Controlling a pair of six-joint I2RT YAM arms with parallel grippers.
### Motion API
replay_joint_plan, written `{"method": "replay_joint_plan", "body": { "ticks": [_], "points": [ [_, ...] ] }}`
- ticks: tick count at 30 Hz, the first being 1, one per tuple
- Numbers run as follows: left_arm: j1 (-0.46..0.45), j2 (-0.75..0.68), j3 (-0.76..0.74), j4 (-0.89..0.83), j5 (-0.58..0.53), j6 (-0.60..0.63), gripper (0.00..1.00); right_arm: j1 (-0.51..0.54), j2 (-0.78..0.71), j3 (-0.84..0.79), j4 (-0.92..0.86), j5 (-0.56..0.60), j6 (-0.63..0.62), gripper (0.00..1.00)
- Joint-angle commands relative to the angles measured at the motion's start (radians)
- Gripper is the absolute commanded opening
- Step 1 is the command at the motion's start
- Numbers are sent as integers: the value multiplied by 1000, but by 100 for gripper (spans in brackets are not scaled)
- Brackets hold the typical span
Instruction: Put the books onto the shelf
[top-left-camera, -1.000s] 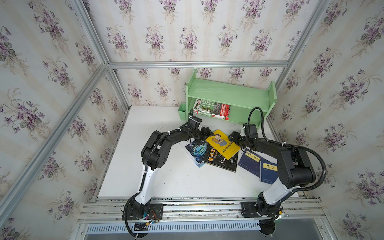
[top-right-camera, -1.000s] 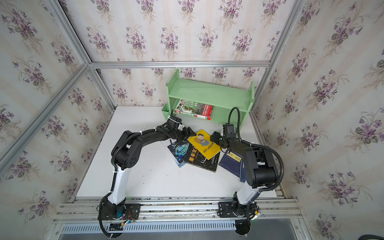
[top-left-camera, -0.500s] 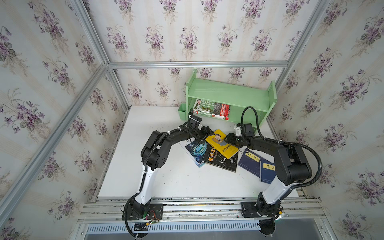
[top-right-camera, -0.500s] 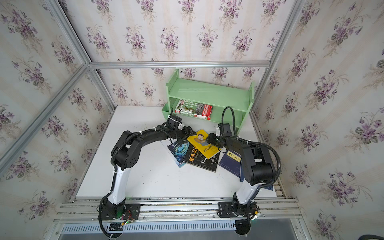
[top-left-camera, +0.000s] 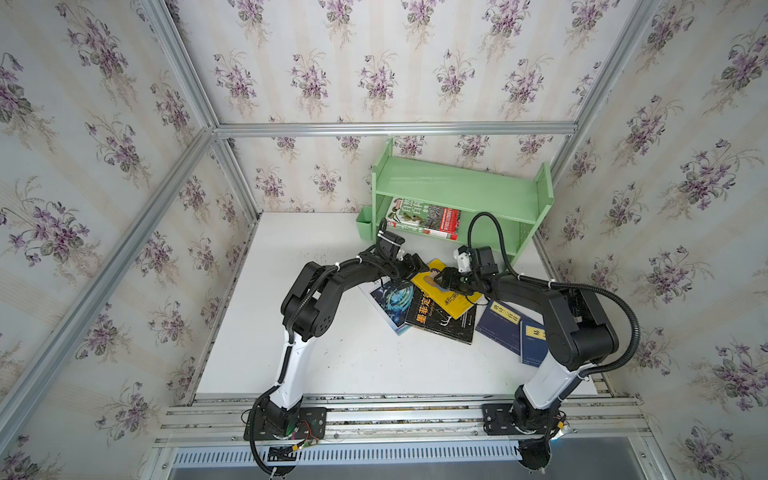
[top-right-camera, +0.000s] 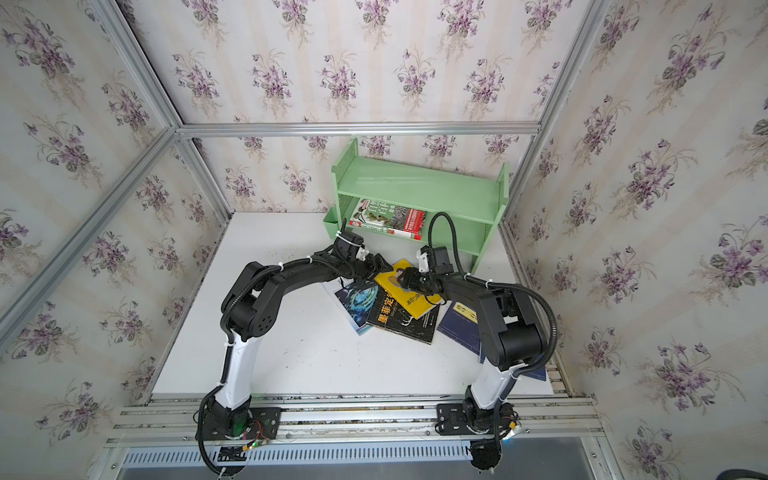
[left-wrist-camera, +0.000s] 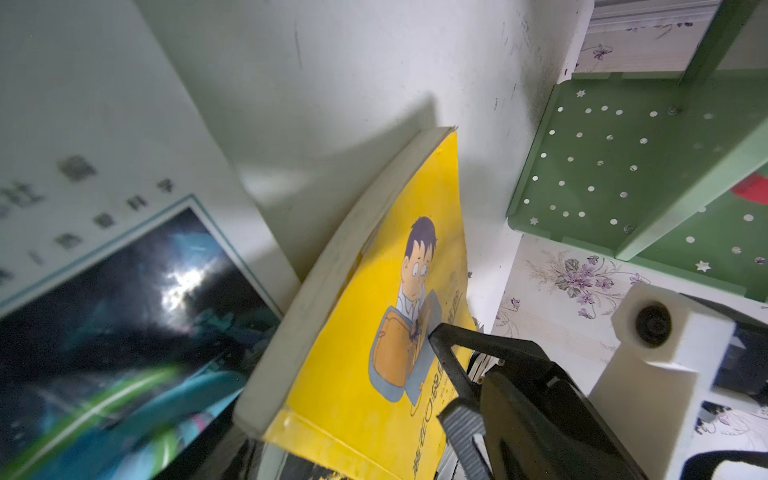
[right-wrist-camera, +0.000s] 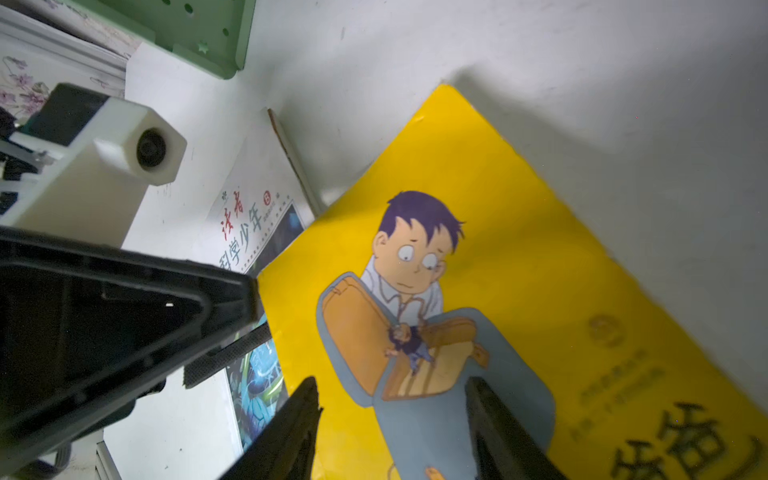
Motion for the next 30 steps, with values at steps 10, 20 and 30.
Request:
{"method": "replay_joint_plan", "body": {
  "ticks": [10,20,30],
  "points": [
    [1,5,-1,75,23,-38,78,37,43,21,-33,-63,39,58],
    [3,22,12,75,22,-46,60,-12,-2,64,-108,65,6,62],
    [12,-22,-12,131,-2,-6,32,-18,1,20,-19,43,88,62]
  ]
}}
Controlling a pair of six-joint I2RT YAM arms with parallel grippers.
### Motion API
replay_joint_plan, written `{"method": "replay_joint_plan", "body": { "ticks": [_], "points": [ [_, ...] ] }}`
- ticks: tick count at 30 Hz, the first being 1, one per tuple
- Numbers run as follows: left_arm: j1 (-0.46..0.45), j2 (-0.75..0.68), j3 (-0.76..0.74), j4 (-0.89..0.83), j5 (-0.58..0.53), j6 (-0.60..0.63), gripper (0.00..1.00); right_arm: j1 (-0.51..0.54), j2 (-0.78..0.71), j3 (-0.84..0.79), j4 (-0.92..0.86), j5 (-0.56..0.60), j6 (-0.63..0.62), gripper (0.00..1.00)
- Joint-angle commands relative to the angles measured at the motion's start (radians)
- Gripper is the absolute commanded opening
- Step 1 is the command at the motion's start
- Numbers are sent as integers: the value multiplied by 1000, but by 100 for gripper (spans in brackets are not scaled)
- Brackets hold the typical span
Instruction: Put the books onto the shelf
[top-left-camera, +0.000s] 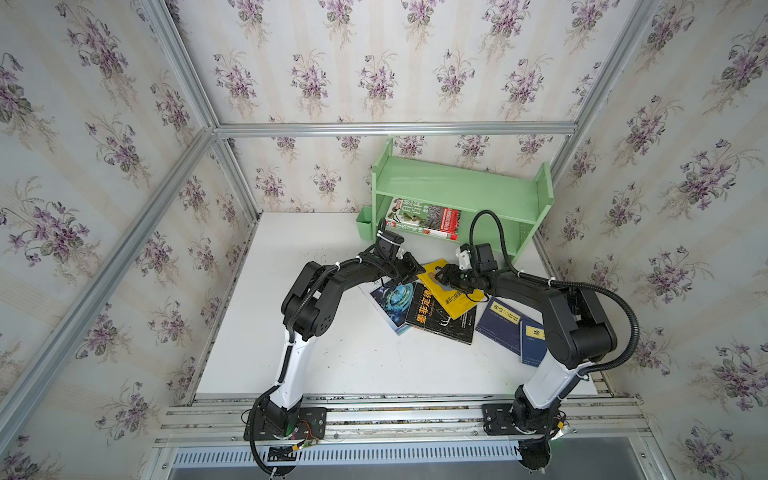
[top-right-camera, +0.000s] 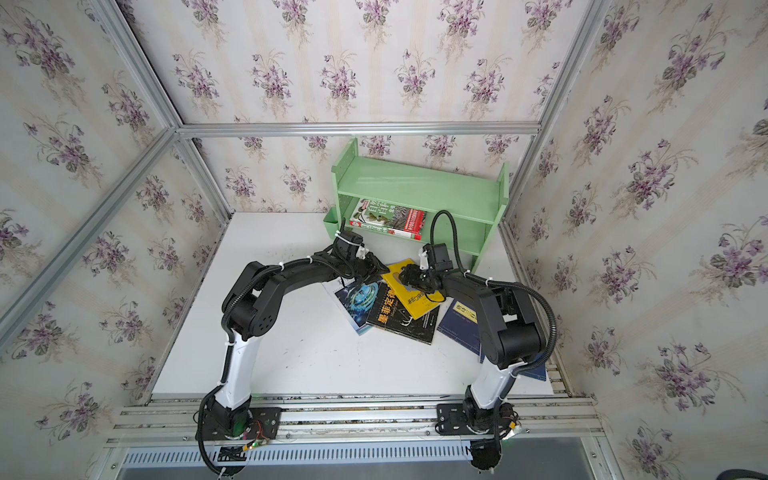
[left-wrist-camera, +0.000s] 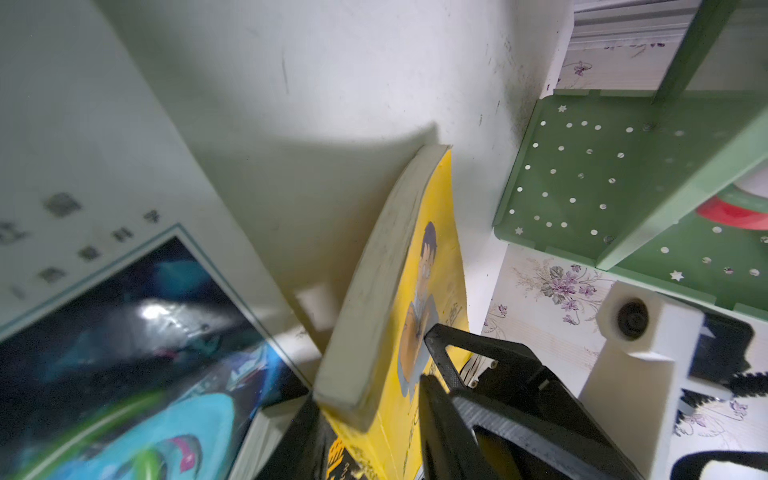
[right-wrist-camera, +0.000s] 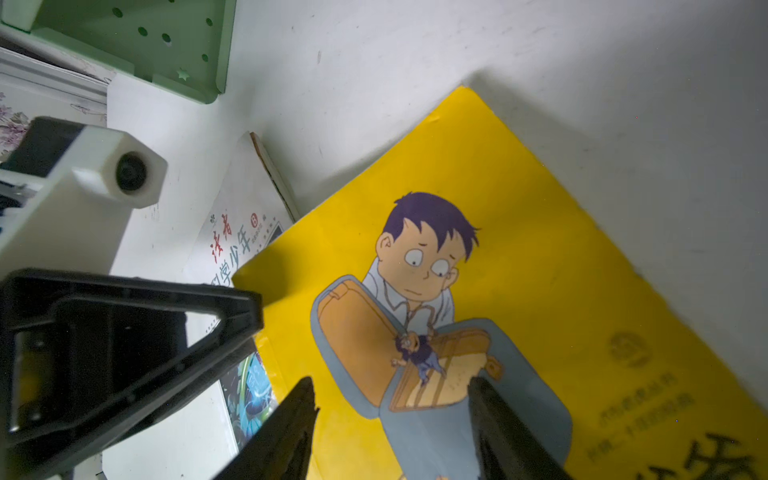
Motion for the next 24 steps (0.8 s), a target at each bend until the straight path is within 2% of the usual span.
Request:
{"method": "replay_joint_plan", "body": {
  "ticks": [1,5,13,16,20,24],
  "points": [
    [8,-23,-11,90,-2,19,28,2,-2,-9,17,-11,38,62],
    [14,-35,-31,154,6,17,17,-1,-24,-18,18,-2,37,61],
    [30,-78,-101,263,24,-23,8,-33,-96,-58,35,5,62,62],
    [34,-117,-127,264,25,-17,7,-58,-138,-78,40,-8,88,66],
    [46,-183,-178,251,19,-41,3,-93,-213,-107,10,-7,172,72],
    [56,-245,-220,215,16,-93,1,-112,-278,-163,24,-17,325,78]
  ]
}}
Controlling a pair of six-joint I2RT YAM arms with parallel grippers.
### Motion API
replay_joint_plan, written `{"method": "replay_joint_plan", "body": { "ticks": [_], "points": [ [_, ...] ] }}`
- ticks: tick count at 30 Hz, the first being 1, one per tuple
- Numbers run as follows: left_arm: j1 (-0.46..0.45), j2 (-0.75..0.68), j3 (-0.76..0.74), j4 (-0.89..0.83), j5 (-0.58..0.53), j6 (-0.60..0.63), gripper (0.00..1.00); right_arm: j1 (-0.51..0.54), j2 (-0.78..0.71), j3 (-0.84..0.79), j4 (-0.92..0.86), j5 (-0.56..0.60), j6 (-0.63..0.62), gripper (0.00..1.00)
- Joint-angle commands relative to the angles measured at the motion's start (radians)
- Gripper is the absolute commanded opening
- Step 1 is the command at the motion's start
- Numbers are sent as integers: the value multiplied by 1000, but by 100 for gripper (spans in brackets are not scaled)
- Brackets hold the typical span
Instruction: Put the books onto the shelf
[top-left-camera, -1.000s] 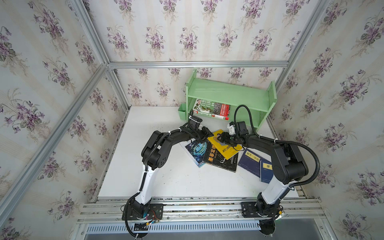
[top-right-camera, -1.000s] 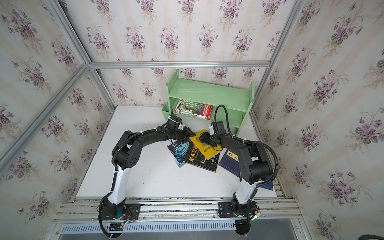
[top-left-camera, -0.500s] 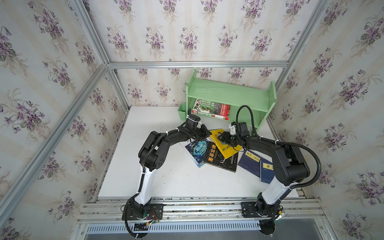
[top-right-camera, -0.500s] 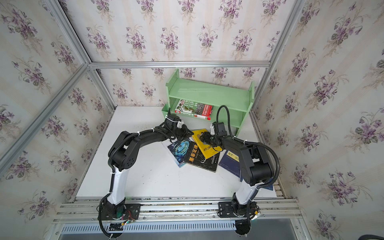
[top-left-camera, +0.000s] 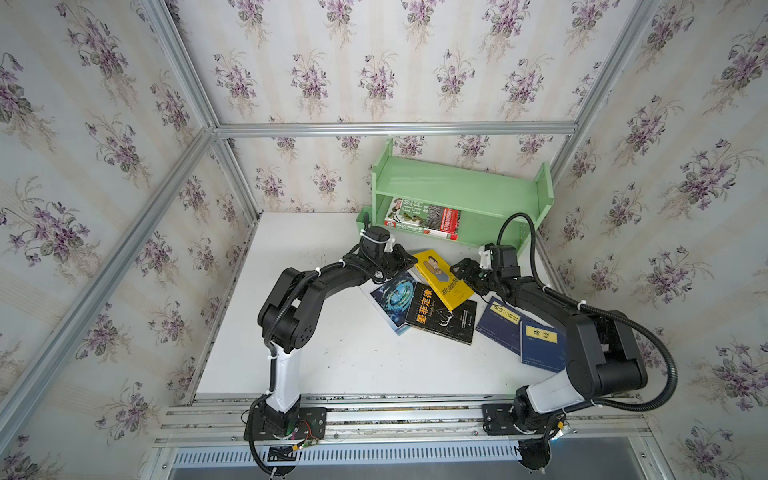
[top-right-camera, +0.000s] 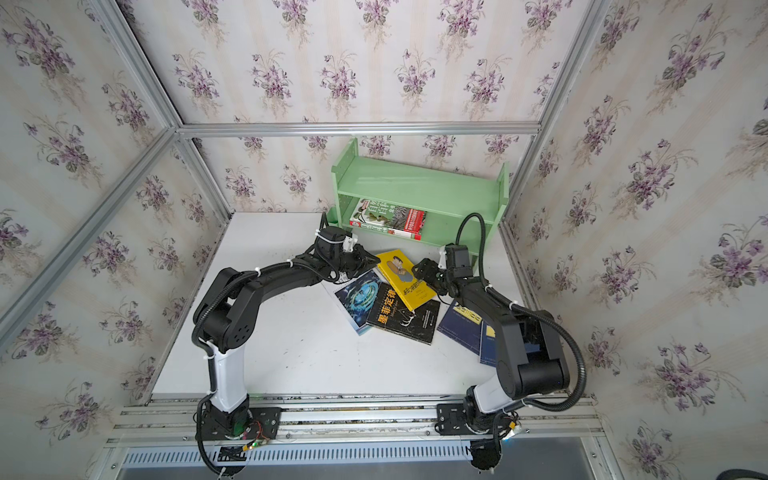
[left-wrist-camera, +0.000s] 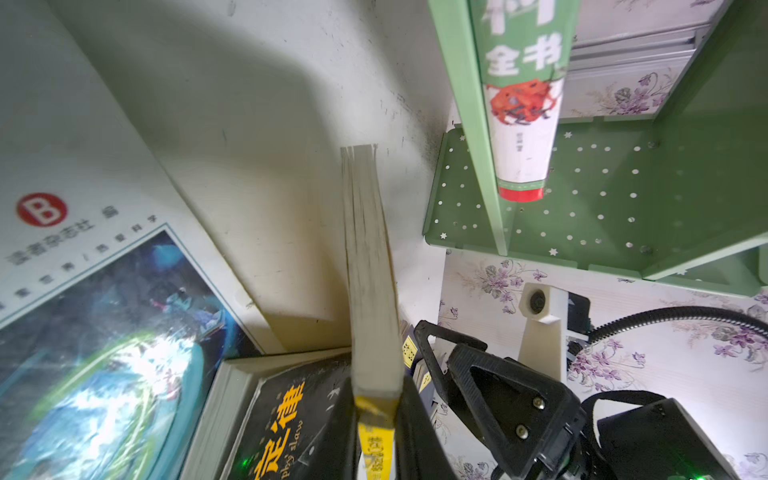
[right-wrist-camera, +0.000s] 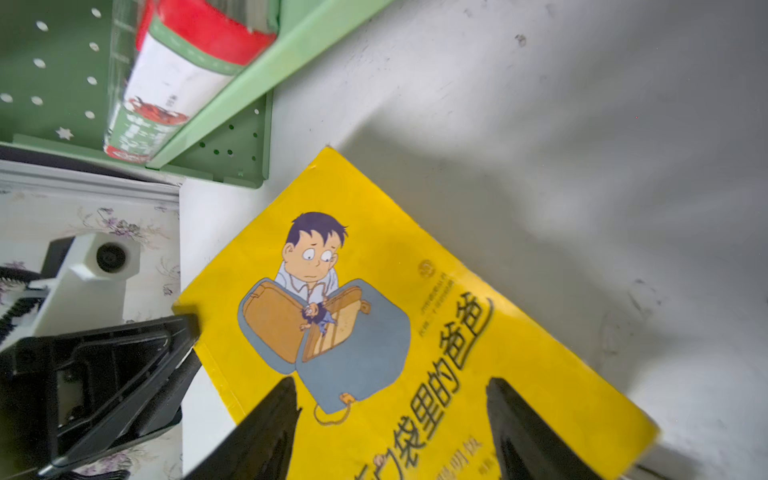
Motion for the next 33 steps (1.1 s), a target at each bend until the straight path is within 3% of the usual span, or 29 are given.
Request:
{"method": "replay_joint_plan", "body": {
  "ticks": [1,8,14,19,22,30,33],
  "points": [
    [4,-46,-15,17,18,-48,1,-9,-41,-49,43,-30,185,79],
    [6,-134,-38,2,25,-47,1,-10,-90,-285,411,-118,576,78],
    [7,-155,-43,-2,53,-42,1,-4,-116,-395,590,-135,729,79],
    [8,-171,-60,4,63,-54,1,41,-93,-414,632,-130,791,80],
    [8,-186,-69,14,72,-65,1,68,-25,-416,701,-136,841,79],
    [8,-203,-73,16,78,-76,1,148,296,-538,1405,-4,1152,70],
    [8,-205,-73,18,78,-79,1,181,327,-522,1408,10,1138,68]
  ]
}}
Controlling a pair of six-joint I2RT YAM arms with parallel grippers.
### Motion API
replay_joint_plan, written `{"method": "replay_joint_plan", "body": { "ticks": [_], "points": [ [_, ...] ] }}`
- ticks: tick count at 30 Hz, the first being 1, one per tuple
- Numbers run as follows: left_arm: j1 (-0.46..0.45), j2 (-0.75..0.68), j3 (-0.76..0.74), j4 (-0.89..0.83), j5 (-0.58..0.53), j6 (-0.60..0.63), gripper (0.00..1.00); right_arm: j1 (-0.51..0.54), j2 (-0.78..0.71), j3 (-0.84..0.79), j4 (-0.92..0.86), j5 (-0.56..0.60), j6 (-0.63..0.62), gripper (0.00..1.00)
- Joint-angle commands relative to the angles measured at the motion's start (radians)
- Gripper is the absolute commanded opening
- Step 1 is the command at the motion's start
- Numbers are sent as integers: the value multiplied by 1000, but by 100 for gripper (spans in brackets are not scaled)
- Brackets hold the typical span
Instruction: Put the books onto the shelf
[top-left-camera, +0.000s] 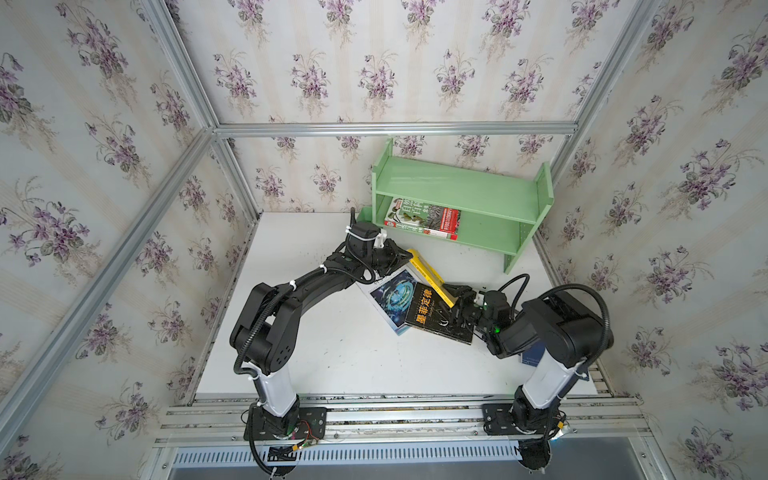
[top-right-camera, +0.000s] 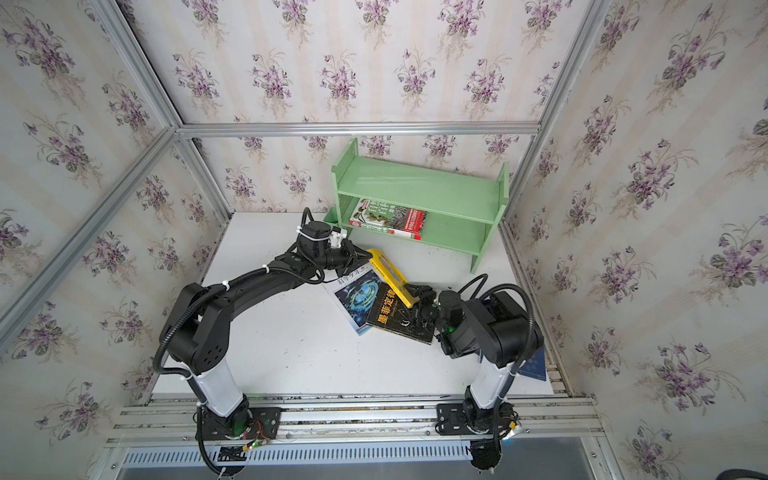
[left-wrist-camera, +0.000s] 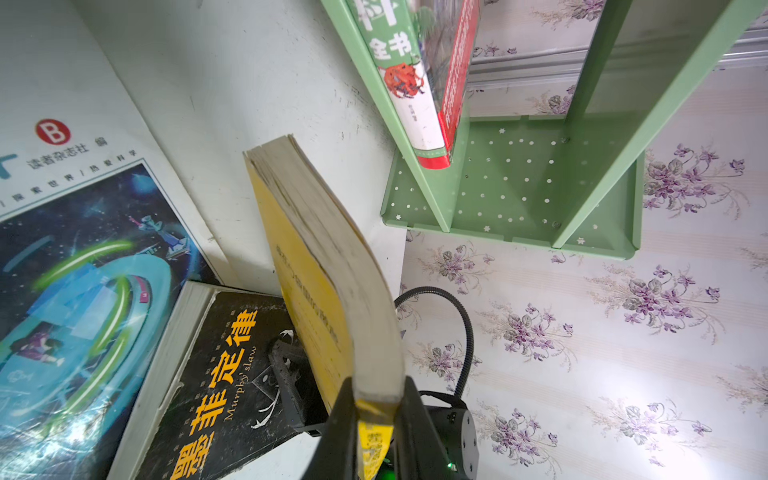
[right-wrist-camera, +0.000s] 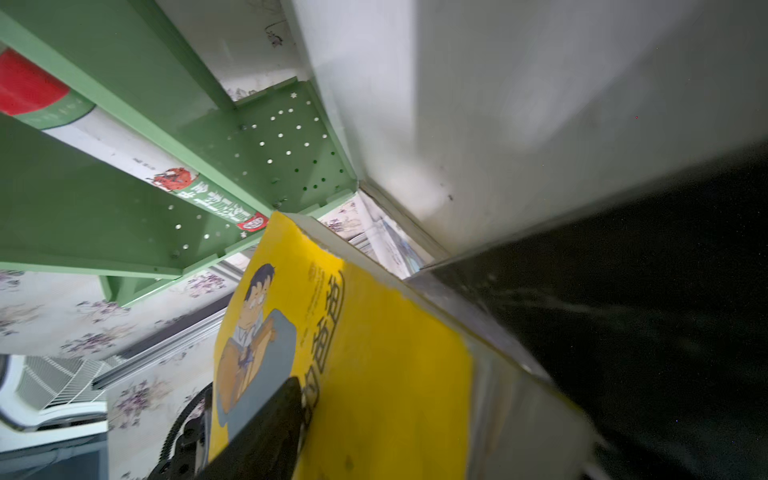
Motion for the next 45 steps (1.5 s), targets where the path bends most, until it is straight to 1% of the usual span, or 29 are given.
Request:
{"method": "replay_joint_plan", "body": {
  "ticks": [1,3,5,7,9,11,13,15,16,20,21,22,23,25,27,28,29,32,35,36,38,39,42,45],
  "points": [
    [-3,-12,2,61,47,-27,1,27,23,4,116,61,54,69],
    [-3,-18,-3,61,41,-29,1,29,18,-2,115,84,59,69],
    [-3,-25,-8,61,40,-28,1,29,21,-7,115,97,68,64],
    [-3,-32,-12,59,42,-26,1,29,37,8,113,83,76,54],
    [-4,-41,-21,59,38,-24,1,29,46,31,114,77,80,39],
    [-4,-50,-35,59,33,-24,2,29,42,41,115,97,97,25],
    [-3,-65,-50,59,27,-23,2,28,33,55,113,110,101,16],
    [-3,-86,-64,55,19,-13,4,26,20,87,115,104,94,4],
    [-2,-96,-71,51,14,-10,5,26,16,101,114,99,91,0],
    [9,-142,-107,26,-6,1,11,23,-15,151,115,60,71,0],
    [17,-155,-114,13,-13,2,13,21,-29,159,114,50,61,0],
    [24,-167,-120,6,-20,1,18,19,-42,163,113,42,55,0],
    [33,-182,-128,-3,-30,2,20,16,-62,169,114,30,53,0],
    [49,-212,-139,-13,-38,9,24,9,-105,177,106,9,12,0],
    [62,-245,-143,-45,-45,24,35,-1,-153,195,81,-25,-16,0],
    [67,-258,-143,-58,-50,29,39,-1,-171,206,61,-39,-26,0],
    [71,-273,-146,-71,-55,30,46,-1,-189,226,32,-57,-35,0],
    [79,-311,-152,-77,-70,28,52,-1,-226,301,-53,-97,-72,0],
    [84,-343,-151,-77,-83,26,69,-7,-236,359,-74,-102,-86,0],
    [84,-356,-154,-77,-89,25,72,-10,-234,375,-83,-101,-90,0],
    [85,-369,-161,-77,-99,22,77,-14,-223,400,-89,-98,-103,0],
    [86,-371,-164,-77,-104,12,78,-15,-214,413,-87,-95,-109,0],
    [86,-348,-147,-65,-94,-18,77,-15,-168,448,-47,-103,-104,0],
    [84,-322,-118,-38,-88,-27,74,-15,-132,470,-4,-120,-95,0]
  ]
}}
